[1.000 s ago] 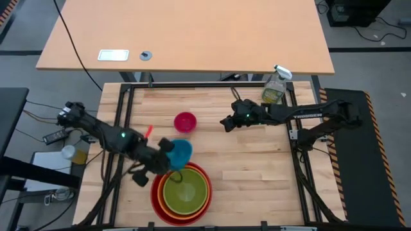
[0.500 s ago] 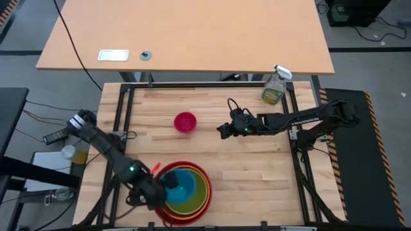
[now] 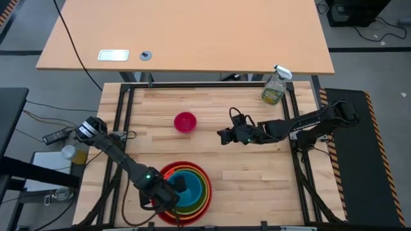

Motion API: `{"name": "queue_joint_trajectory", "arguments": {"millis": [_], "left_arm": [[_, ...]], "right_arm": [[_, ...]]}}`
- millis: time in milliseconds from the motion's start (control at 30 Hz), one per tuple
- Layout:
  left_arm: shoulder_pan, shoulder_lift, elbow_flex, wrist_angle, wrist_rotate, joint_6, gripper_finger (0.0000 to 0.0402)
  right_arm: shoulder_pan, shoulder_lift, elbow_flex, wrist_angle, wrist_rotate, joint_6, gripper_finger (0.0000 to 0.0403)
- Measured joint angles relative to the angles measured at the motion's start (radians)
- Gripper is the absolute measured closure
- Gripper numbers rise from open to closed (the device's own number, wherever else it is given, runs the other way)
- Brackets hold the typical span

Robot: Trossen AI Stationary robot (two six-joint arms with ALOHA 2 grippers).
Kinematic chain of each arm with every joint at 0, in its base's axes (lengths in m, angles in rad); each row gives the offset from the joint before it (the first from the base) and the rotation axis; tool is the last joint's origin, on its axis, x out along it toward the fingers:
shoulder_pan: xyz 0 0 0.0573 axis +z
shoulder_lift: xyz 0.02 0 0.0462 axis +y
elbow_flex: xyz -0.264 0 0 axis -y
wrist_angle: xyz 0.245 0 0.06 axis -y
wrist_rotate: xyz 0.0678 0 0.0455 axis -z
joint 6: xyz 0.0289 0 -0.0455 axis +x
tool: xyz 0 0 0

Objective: Nest bowls inside each other
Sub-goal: Stack the blue bowl on top of the green bowl, then stack the pink bowl on top of the blue bowl

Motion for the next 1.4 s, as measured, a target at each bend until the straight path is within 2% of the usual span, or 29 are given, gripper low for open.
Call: {"name": "queue_joint_trajectory", "arguments": {"millis": [267, 433, 633, 833, 1000, 1167, 1400], "left_arm": [[-0.003, 0.042, 0.000, -0.006, 0.076, -0.008, 0.0393], [-0.003, 0.045, 0.000, 0.000, 0.079, -0.061, 0.0381], [-0.003, 0.044, 0.000, 0.016, 0.124, -0.111, 0.0323], [0.000, 0.044, 0.000, 0.015, 0.126, -0.138, 0.0251], [0.000, 0.038, 0.000, -0.015, 0.127, -0.182, 0.0206], [0.000, -0.020, 0.000, -0.031, 0.127, -0.207, 0.0183], [0.005, -0.096, 0.000, -0.076, 0.126, -0.256, 0.0179]], "right_arm": [[0.014, 0.000, 0.000, -0.001, 0.022, 0.000, 0.0271], [0.016, 0.000, 0.000, -0.001, 0.022, 0.002, 0.0271], [0.027, 0.000, 0.000, -0.001, 0.022, 0.009, 0.0271], [0.027, 0.000, 0.000, -0.001, 0.025, 0.019, 0.0271], [0.027, 0.000, 0.000, -0.002, 0.026, 0.026, 0.0271], [0.028, 0.000, 0.000, -0.001, 0.026, 0.038, 0.0271], [0.028, 0.000, 0.000, 0.000, 0.024, 0.047, 0.0271]]}}
